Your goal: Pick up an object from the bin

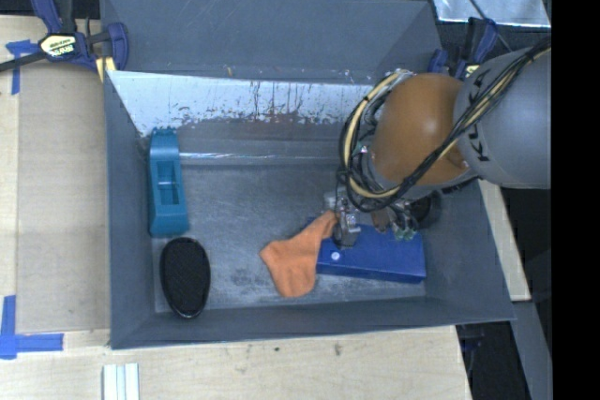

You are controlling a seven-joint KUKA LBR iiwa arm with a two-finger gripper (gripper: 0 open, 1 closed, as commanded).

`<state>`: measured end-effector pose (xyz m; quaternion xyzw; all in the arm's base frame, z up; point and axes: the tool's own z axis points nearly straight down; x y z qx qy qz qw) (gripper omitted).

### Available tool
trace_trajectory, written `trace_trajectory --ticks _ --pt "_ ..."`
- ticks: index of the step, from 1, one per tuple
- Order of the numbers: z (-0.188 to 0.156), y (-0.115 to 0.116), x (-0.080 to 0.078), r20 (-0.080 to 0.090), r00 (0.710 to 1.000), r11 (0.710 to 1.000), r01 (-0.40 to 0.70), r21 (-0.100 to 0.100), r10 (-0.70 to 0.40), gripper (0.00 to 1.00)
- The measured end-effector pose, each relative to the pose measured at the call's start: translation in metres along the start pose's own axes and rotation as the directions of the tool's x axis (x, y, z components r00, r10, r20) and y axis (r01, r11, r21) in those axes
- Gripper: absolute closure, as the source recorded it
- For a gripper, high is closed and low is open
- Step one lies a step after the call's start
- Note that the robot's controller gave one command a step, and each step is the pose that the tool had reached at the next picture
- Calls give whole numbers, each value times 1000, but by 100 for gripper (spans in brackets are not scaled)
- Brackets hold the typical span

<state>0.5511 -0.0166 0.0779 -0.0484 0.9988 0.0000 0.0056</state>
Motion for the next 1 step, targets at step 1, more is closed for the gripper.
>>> trace_trajectory --ticks 1 --pt "-14 0 1 -8 1000 1000 0 -1 0 100"
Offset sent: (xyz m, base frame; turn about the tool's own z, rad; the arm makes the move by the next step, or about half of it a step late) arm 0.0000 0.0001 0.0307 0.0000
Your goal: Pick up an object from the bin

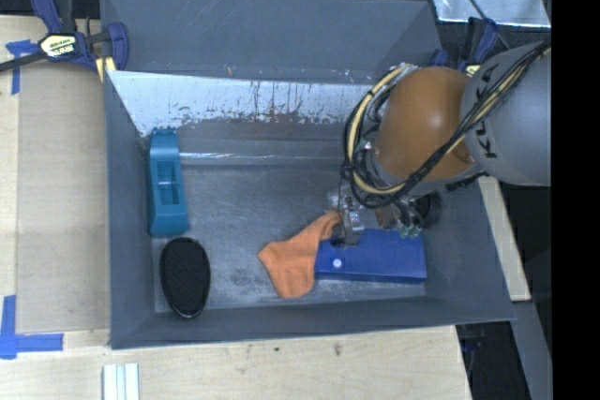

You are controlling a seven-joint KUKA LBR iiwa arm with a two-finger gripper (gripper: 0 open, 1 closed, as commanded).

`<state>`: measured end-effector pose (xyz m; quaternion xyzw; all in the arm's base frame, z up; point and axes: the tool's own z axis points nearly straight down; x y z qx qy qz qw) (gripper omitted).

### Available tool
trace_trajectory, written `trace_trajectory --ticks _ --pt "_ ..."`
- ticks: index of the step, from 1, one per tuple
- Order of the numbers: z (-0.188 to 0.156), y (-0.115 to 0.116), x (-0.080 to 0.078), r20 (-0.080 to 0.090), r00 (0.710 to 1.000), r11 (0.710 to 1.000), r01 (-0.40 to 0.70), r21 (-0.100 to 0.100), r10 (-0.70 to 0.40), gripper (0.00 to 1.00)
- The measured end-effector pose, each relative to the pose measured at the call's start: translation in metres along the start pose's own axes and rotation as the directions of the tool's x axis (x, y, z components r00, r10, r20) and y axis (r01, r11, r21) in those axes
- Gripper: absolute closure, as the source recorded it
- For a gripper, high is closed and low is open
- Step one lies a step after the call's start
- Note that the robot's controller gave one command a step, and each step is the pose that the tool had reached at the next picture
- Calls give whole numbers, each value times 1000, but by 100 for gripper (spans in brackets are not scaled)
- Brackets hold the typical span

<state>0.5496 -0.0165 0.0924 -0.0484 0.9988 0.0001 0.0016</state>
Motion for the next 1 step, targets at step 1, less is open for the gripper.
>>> trace_trajectory --ticks 1 --pt "-13 0 -1 2 1000 1000 -1 1 1 100"
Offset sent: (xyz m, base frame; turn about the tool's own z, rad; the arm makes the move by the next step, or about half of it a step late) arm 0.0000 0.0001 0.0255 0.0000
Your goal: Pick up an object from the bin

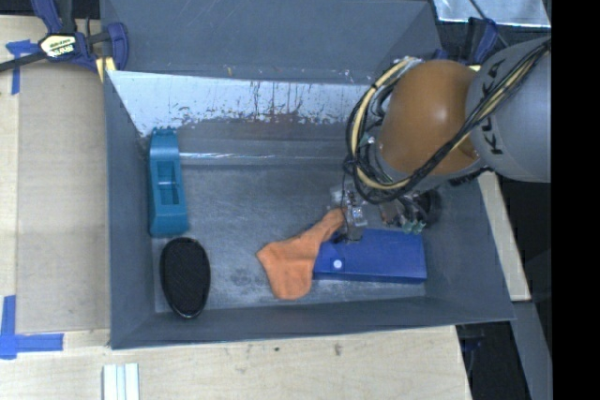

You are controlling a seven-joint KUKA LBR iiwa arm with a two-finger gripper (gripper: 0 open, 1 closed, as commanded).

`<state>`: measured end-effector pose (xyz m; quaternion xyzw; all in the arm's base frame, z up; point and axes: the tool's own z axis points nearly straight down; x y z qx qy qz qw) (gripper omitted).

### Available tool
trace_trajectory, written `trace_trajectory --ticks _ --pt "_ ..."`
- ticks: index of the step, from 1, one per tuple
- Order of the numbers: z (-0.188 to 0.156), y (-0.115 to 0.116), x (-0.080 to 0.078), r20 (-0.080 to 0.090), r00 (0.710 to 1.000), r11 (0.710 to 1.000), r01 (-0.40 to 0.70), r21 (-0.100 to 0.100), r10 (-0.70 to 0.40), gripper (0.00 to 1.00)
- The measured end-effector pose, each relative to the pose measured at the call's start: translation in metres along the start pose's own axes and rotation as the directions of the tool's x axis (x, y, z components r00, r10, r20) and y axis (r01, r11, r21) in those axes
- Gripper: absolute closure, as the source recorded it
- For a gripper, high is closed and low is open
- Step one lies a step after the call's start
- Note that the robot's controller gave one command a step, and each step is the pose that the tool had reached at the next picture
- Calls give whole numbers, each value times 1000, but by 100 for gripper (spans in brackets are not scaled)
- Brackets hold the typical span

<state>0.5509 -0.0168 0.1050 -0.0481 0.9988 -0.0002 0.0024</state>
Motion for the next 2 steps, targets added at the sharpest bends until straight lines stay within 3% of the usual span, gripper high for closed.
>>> trace_trajectory --ticks 1,2 --pt "-5 0 -1 3 1000 1000 0 0 0 100" --pt "-14 0 1 -8 1000 1000 0 -1 0 100"
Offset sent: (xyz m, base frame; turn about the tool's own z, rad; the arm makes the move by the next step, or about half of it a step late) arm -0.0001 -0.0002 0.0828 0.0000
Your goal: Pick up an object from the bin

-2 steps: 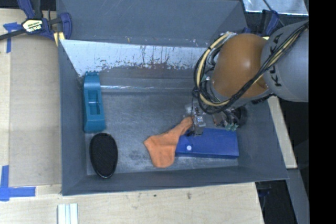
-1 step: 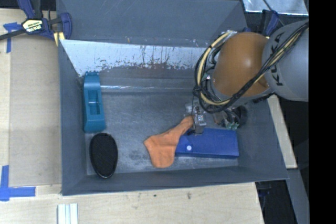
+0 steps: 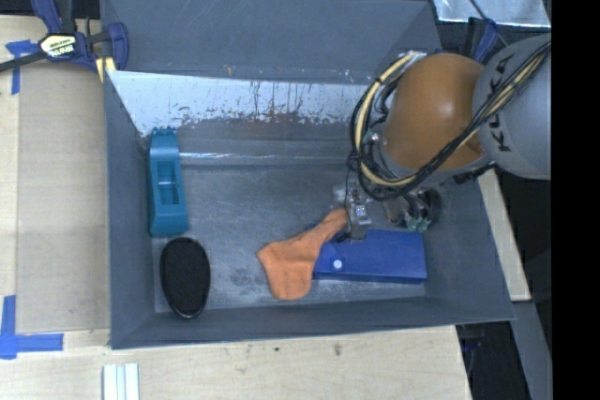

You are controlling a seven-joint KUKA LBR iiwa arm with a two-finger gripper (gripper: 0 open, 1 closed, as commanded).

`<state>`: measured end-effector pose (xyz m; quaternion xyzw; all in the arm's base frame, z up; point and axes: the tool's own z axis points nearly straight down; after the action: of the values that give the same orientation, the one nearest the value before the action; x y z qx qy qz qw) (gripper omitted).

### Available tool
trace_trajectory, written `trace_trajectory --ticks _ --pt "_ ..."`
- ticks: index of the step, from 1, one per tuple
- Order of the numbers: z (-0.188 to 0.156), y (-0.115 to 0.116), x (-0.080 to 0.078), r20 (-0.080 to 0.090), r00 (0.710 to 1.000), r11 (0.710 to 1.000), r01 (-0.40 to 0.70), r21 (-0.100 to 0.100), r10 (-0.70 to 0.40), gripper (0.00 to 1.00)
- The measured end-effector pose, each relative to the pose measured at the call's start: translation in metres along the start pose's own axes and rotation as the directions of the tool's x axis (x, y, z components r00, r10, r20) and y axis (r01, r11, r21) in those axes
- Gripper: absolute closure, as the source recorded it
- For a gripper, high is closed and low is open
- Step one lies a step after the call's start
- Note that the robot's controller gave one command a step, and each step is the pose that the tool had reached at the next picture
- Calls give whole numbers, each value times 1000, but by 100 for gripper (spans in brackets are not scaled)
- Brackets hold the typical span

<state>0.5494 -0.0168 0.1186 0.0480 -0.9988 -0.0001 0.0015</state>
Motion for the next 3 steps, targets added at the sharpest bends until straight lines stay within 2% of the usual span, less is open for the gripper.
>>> trace_trajectory --ticks 1,3 --pt "-23 0 0 -1 1000 1000 0 0 0 100" --pt "-59 0 -2 10 1000 1000 0 2 0 100"
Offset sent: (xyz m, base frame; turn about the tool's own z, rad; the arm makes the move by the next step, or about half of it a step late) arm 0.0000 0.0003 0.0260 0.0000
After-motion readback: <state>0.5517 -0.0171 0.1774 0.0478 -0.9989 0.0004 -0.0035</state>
